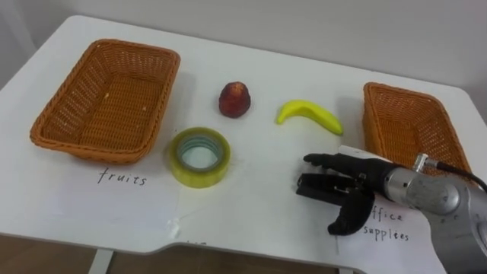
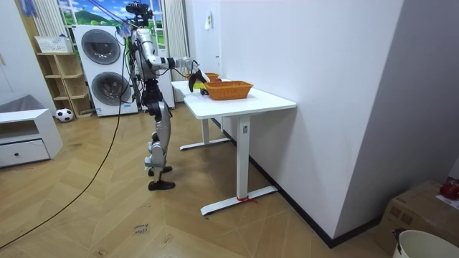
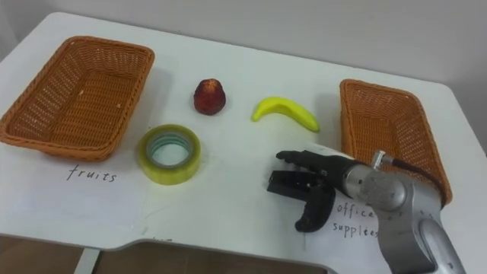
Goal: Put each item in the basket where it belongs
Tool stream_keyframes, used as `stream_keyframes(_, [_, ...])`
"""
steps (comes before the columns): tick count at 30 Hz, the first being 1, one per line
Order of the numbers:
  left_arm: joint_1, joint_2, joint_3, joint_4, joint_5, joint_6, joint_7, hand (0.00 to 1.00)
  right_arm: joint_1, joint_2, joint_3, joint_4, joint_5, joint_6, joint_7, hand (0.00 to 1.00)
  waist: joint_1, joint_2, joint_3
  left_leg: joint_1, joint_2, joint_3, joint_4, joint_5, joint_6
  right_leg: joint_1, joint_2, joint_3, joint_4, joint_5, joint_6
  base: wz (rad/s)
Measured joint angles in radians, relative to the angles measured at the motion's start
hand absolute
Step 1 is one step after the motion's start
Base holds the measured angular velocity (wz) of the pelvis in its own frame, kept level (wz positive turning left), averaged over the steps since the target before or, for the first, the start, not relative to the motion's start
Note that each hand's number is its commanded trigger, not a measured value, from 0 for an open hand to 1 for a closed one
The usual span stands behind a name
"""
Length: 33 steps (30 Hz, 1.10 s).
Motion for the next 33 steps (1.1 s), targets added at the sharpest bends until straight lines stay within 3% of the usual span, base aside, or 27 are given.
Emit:
stream_keyframes(13, [0.001,-0.024,-0.002,-0.035,-0.008,-0.001,0.029,0.00,0.003,0.033,0.000,0.000,-0.007,0.007,-0.021,0.00,-0.009,-0.004,-0.0015,-0.002,0.000,0.001,-0.005,0.000,0.000,0.000,0.000,-0.003,0.000,0.000,0.000,0.00])
stream_keyframes(23, [0.004,-0.024,-0.003,-0.048,-0.009,-0.001,0.061,0.00,0.022,0.033,0.002,0.004,-0.007,0.008,-0.061,0.00,-0.006,-0.017,-0.0055,-0.001,0.000,0.001,-0.012,0.000,0.000,-0.001,0.000,-0.005,-0.001,0.000,0.000,0.00])
stream_keyframes(33, [0.007,-0.021,-0.003,-0.052,-0.009,-0.001,0.080,0.00,0.032,0.055,0.003,0.027,-0.008,0.007,-0.114,0.00,-0.007,-0.015,-0.0036,0.003,-0.001,0.001,-0.012,0.000,0.000,0.003,0.000,-0.003,-0.002,0.000,0.000,0.00])
